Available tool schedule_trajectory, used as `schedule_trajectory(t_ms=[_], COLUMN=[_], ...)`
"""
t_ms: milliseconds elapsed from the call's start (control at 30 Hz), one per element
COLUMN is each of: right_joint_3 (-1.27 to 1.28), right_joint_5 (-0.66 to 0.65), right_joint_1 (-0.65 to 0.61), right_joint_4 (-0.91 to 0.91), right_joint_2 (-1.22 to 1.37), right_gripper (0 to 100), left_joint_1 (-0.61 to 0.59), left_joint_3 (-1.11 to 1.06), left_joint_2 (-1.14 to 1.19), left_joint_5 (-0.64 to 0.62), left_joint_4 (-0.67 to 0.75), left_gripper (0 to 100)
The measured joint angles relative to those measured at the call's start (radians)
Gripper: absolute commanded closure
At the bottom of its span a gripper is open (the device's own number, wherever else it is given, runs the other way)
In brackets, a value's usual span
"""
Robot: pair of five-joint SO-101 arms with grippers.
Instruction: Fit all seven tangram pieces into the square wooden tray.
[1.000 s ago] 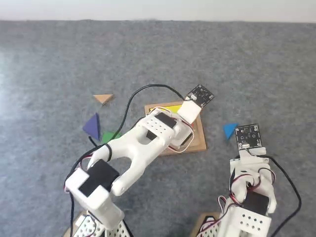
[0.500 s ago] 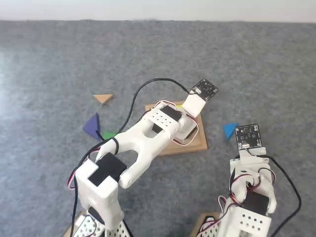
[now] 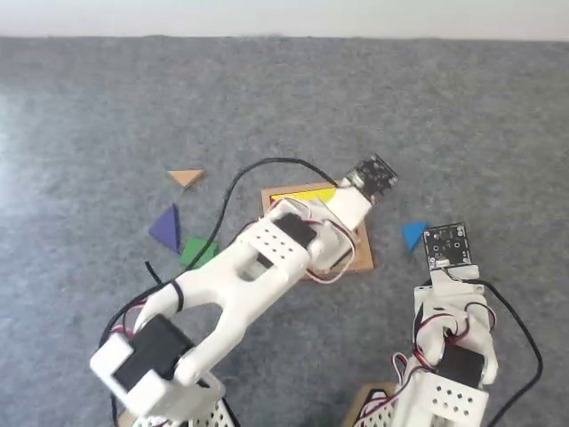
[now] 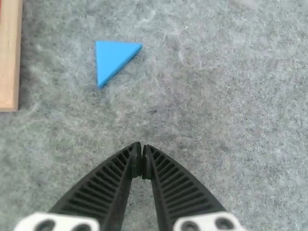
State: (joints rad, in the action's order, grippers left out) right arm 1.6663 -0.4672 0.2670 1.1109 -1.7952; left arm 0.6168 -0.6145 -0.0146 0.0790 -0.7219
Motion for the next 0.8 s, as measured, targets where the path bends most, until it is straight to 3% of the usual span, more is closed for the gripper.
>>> schedule_trajectory(t_ms=[500,800], right_joint_3=[0.000,0.000], right_joint_5=[0.000,0.000], right_joint_1=[0.000,0.000], right_joint_4=[0.000,0.000], right_joint_2=[0.000,0.000], right_gripper=[98.9,98.9], left_joint_1=[0.058,-0.040], left_joint_3=[0.109,0.224], left_joint_2=[0.216,0.299], left_joint_5=[0.012,0.012], left_joint_4=[-0.014,-0.017], left_gripper=[99,99])
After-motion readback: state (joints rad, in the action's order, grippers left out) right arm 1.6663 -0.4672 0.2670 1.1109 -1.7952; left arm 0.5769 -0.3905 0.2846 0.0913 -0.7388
